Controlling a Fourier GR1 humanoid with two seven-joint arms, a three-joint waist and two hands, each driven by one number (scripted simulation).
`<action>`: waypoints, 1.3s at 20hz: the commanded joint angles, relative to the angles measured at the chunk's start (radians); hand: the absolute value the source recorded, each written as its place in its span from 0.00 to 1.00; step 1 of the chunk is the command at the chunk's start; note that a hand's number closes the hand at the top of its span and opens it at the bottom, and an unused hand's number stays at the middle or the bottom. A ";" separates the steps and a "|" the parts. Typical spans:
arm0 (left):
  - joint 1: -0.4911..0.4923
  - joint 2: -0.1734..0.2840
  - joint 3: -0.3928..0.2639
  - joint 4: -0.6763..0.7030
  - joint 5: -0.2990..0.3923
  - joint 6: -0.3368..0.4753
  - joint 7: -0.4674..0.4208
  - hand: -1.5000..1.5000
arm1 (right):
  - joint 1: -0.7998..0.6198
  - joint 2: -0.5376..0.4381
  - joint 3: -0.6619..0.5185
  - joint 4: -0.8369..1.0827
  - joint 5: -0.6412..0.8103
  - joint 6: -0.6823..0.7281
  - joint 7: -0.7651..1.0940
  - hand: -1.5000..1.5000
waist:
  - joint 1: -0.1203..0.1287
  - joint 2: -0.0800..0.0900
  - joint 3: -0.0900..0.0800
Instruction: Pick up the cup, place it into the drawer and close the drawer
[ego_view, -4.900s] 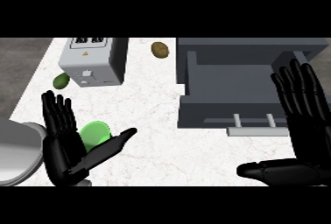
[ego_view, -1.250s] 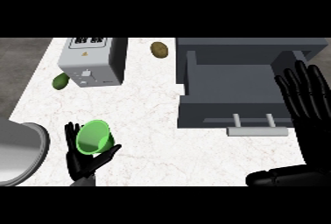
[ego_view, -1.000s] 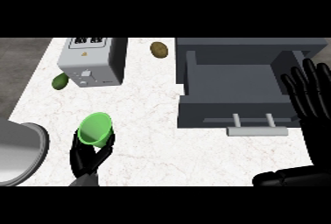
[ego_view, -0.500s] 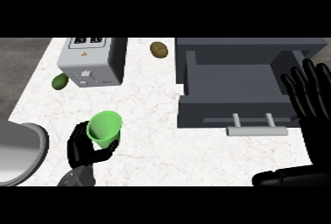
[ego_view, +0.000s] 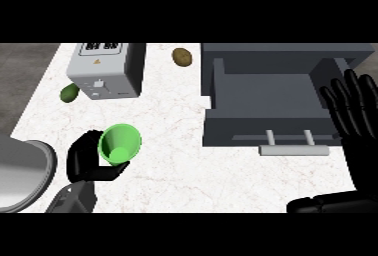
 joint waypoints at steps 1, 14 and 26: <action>-0.017 0.028 -0.015 -0.108 0.011 -0.084 0.018 1.00 | 0.007 -0.005 0.000 0.001 -0.006 0.003 0.022 0.00 | 0.004 -0.002 0.000; -0.008 -0.035 -0.146 -0.668 0.018 0.089 0.483 1.00 | -0.029 -0.031 -0.058 0.067 -0.033 0.023 -0.010 0.00 | 0.006 0.000 0.001; -0.353 -0.086 -0.148 -0.740 -0.078 0.311 0.770 1.00 | 0.047 0.008 -0.015 0.037 0.015 0.018 -0.075 0.00 | -0.006 0.001 0.001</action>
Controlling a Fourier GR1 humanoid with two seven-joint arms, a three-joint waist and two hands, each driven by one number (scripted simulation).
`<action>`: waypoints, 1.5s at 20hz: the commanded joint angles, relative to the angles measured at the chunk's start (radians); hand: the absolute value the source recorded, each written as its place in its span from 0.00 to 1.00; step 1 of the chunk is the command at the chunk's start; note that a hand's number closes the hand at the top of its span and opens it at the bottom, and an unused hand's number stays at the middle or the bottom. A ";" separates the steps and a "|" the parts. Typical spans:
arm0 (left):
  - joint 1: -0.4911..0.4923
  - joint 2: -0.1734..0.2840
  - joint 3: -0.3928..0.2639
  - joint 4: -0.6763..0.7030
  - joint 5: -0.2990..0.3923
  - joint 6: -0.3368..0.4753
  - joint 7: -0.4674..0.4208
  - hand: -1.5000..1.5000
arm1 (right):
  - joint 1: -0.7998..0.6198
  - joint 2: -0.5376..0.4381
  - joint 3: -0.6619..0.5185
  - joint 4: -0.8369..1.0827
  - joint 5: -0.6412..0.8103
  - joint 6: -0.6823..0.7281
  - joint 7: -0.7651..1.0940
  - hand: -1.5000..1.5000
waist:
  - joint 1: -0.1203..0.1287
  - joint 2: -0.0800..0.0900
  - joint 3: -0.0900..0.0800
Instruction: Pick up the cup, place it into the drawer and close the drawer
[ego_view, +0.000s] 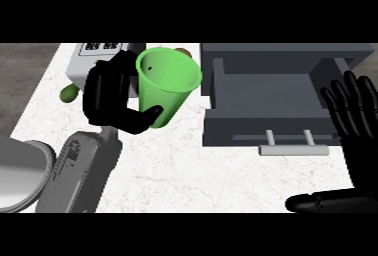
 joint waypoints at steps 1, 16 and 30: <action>-0.120 -0.034 -0.010 0.014 -0.052 0.084 0.095 1.00 | -0.019 -0.021 -0.039 0.005 -0.047 0.010 0.029 0.00 | -0.003 0.001 0.000; -0.461 -0.073 0.013 0.414 -0.124 0.136 0.074 1.00 | -0.083 -0.042 -0.056 0.024 -0.049 0.004 0.057 0.00 | -0.015 0.005 0.000; -0.676 -0.073 -0.128 0.792 0.084 0.273 -0.033 1.00 | -0.056 -0.039 -0.045 0.036 -0.051 0.028 0.016 0.00 | -0.036 0.008 0.000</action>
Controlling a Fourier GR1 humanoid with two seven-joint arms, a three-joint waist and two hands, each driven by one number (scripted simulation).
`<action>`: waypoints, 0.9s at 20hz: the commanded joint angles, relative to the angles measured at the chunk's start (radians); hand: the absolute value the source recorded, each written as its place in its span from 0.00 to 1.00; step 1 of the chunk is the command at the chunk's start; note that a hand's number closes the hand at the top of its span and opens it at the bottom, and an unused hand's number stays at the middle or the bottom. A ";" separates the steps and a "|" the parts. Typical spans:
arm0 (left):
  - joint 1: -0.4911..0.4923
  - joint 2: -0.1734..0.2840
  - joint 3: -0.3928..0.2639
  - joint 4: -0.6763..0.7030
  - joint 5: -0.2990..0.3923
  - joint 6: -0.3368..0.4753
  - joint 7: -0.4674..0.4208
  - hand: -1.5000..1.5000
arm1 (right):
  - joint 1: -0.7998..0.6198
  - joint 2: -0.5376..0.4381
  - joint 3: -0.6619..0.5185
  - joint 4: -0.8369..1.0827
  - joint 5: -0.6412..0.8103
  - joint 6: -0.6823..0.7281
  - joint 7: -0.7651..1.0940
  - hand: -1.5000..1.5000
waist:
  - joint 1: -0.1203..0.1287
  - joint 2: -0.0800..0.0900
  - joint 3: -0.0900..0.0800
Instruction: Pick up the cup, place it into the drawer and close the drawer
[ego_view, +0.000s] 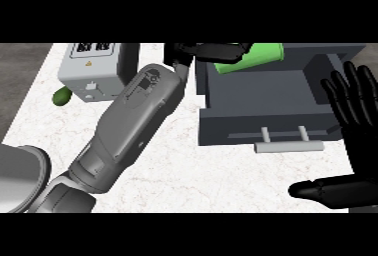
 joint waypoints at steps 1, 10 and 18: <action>-0.046 0.000 -0.002 0.154 0.045 -0.022 -0.065 1.00 | 0.018 0.010 0.012 -0.029 0.005 -0.007 0.004 0.00 | -0.005 0.002 0.000; -0.078 0.000 -0.247 0.231 0.194 0.075 -0.091 1.00 | 0.010 -0.010 -0.003 0.010 -0.028 0.037 -0.025 0.00 | -0.056 0.010 0.001; -0.148 0.000 -0.339 0.360 0.195 0.072 -0.068 1.00 | -0.068 0.007 0.019 0.039 -0.022 0.011 0.001 0.00 | -0.067 0.021 0.001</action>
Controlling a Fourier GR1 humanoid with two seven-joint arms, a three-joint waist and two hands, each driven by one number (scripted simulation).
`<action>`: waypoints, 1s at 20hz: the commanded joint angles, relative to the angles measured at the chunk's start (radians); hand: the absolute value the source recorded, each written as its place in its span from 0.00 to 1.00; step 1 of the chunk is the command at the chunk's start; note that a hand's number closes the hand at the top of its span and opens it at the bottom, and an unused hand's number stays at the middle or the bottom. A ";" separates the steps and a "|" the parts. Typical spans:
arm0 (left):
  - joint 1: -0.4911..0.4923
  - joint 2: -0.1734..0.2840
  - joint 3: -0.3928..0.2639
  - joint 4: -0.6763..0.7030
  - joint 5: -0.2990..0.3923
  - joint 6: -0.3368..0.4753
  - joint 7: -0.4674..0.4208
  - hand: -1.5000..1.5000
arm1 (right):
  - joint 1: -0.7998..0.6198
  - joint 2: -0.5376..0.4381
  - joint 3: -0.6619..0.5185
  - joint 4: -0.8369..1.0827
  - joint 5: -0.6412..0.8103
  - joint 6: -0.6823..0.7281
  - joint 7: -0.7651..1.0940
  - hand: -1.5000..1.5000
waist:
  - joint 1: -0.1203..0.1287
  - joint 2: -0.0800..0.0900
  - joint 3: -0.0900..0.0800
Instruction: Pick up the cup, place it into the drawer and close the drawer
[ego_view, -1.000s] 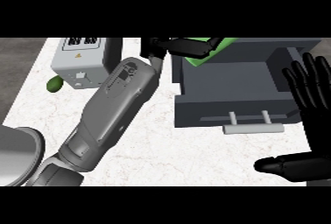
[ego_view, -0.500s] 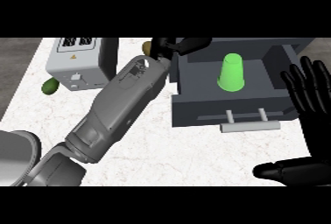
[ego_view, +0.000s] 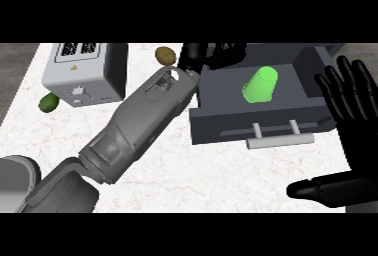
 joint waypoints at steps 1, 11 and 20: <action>-0.018 0.000 -0.081 0.032 0.011 0.025 0.022 1.00 | -0.023 0.011 0.024 0.030 0.016 0.000 -0.010 0.00 | -0.006 0.002 0.000; -0.029 0.000 -0.114 0.017 0.098 0.042 -0.001 0.00 | -0.046 0.011 0.026 0.014 -0.024 0.013 0.005 0.00 | -0.025 0.009 0.000; 0.015 0.000 -0.048 -0.110 0.222 -0.030 -0.143 0.00 | 0.003 -0.006 -0.016 -0.020 -0.137 0.039 0.052 0.00 | 0.046 -0.012 -0.001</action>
